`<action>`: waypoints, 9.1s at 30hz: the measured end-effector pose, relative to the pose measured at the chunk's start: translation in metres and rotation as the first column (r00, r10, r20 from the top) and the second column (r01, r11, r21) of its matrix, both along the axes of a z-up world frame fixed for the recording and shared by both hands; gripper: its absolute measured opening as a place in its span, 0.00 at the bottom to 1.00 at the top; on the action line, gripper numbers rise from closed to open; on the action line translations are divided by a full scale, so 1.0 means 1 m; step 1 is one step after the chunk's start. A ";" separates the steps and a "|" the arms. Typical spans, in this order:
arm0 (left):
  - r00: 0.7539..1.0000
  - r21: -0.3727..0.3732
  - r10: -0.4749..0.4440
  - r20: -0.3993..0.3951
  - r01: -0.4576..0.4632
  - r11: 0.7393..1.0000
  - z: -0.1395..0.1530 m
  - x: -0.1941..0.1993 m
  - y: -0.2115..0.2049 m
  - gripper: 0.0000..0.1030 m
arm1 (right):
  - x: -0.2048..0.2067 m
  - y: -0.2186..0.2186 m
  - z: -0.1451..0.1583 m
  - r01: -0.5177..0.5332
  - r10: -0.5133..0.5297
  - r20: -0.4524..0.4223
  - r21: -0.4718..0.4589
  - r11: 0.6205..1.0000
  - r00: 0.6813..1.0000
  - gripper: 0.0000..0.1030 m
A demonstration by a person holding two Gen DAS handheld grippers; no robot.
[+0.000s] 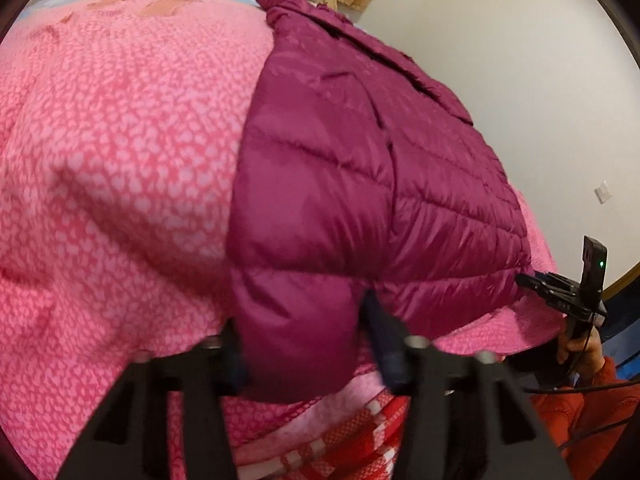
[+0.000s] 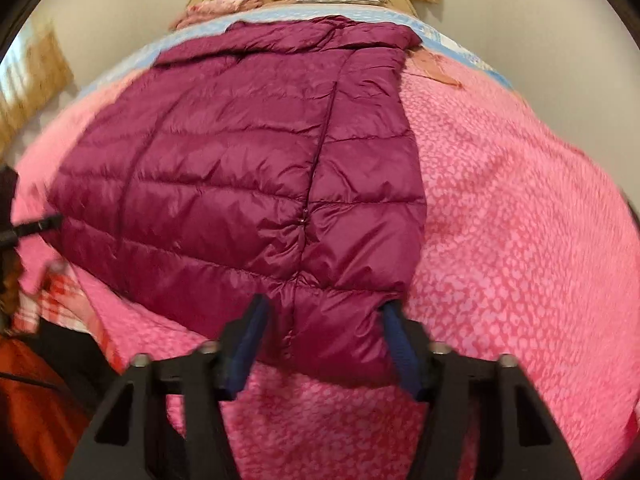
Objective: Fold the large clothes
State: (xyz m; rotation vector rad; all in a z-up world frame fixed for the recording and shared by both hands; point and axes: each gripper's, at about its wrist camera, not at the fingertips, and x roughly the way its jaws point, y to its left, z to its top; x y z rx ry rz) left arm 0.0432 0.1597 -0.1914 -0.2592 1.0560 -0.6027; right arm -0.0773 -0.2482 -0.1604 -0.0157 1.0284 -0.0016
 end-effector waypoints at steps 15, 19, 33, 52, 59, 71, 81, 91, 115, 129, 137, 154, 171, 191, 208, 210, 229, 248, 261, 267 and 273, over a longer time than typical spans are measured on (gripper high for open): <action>0.947 -0.154 -0.023 0.320 0.076 0.985 0.079 -0.062 0.008 0.09 | -0.051 -0.031 0.064 -0.012 -0.051 0.208 0.295 0.955 0.977 0.04; 0.908 -0.190 -0.085 0.411 0.176 0.966 0.107 -0.091 0.016 0.09 | -0.071 -0.029 0.087 -0.045 -0.031 0.252 0.290 0.956 0.967 0.03; 0.782 -0.190 -0.165 0.601 0.341 0.921 0.176 -0.114 0.003 0.15 | -0.131 -0.049 0.148 -0.068 -0.093 0.400 0.370 0.927 0.912 0.03; 0.962 -0.153 0.241 0.124 -0.222 0.963 0.181 0.144 -0.017 0.15 | 0.124 -0.097 0.205 0.052 -0.256 0.364 0.486 0.872 0.896 0.03; 0.946 -0.073 0.322 0.035 -0.319 0.945 0.145 0.224 -0.032 0.15 | 0.239 -0.121 0.166 0.200 -0.377 0.268 0.513 0.835 0.886 0.03; 0.933 0.064 0.353 -0.071 -0.349 0.935 0.083 0.300 -0.063 0.19 | 0.327 -0.136 0.069 0.384 -0.477 0.144 0.417 0.824 0.867 0.06; 0.903 -0.215 0.403 -0.149 -0.427 0.878 0.102 0.286 0.007 0.67 | 0.325 -0.164 0.062 0.327 -0.466 0.102 0.580 0.746 0.879 0.14; 0.889 0.166 0.358 0.286 -0.413 0.895 0.191 0.246 -0.049 0.80 | 0.269 -0.104 0.178 0.257 -0.343 0.454 0.241 0.936 0.823 0.67; 0.877 0.244 0.432 0.213 -0.476 0.845 0.064 0.304 -0.122 0.95 | 0.407 0.018 0.041 0.055 -0.061 0.165 0.043 0.998 0.984 0.20; 0.876 0.262 0.433 0.213 -0.478 0.838 0.062 0.303 -0.123 0.95 | 0.361 -0.058 0.080 0.275 -0.258 0.246 -0.036 0.961 0.934 0.20; 0.876 0.263 0.433 0.213 -0.478 0.838 0.062 0.303 -0.123 0.95 | 0.364 -0.087 0.042 0.353 -0.348 0.208 0.017 0.936 0.914 0.20; 0.896 0.160 0.369 0.246 -0.413 0.896 0.109 0.244 -0.099 0.93 | 0.321 -0.085 0.097 0.356 -0.353 0.348 0.055 0.933 0.868 0.20; 0.873 0.119 0.430 0.232 -0.464 0.878 0.092 0.127 -0.053 0.93 | 0.279 0.073 0.044 0.087 -0.126 0.227 0.173 0.981 0.966 0.20; 0.860 -0.214 0.501 0.092 -0.475 0.854 0.072 0.125 -0.071 0.98 | 0.256 0.081 0.047 0.101 -0.144 0.239 0.184 0.978 0.960 0.18; 0.892 -0.421 0.450 0.050 -0.390 0.819 0.093 0.145 -0.065 0.20 | 0.258 0.089 0.037 0.117 -0.158 0.191 0.210 0.971 0.969 0.19; 0.897 -0.411 0.434 0.078 -0.368 0.834 0.103 0.145 -0.064 0.20 | 0.258 0.092 0.038 0.111 -0.160 0.148 0.296 0.949 0.976 0.19; 0.807 0.118 0.067 0.586 -0.167 0.979 0.197 0.092 -0.123 0.20 | 0.239 0.131 0.051 -0.085 -0.020 0.135 0.726 0.682 0.991 0.18; 0.761 0.492 -0.324 0.562 0.008 0.871 0.098 0.040 -0.248 0.21 | 0.153 -0.012 0.051 0.164 -0.362 0.157 0.683 0.712 0.919 0.49; 0.735 0.495 -0.362 0.573 0.041 0.868 0.093 0.028 -0.247 0.21 | 0.229 0.017 0.100 -0.038 -0.069 0.214 0.458 0.888 0.974 0.71; 0.773 0.401 -0.366 0.518 0.158 0.902 0.125 0.028 -0.213 0.33 | 0.255 0.008 0.076 0.000 -0.089 0.151 0.506 0.863 0.985 0.26; 0.795 0.257 -0.318 0.517 0.210 0.943 0.177 0.024 -0.148 0.72 | 0.257 -0.004 0.054 0.015 -0.113 0.131 0.583 0.813 0.985 0.25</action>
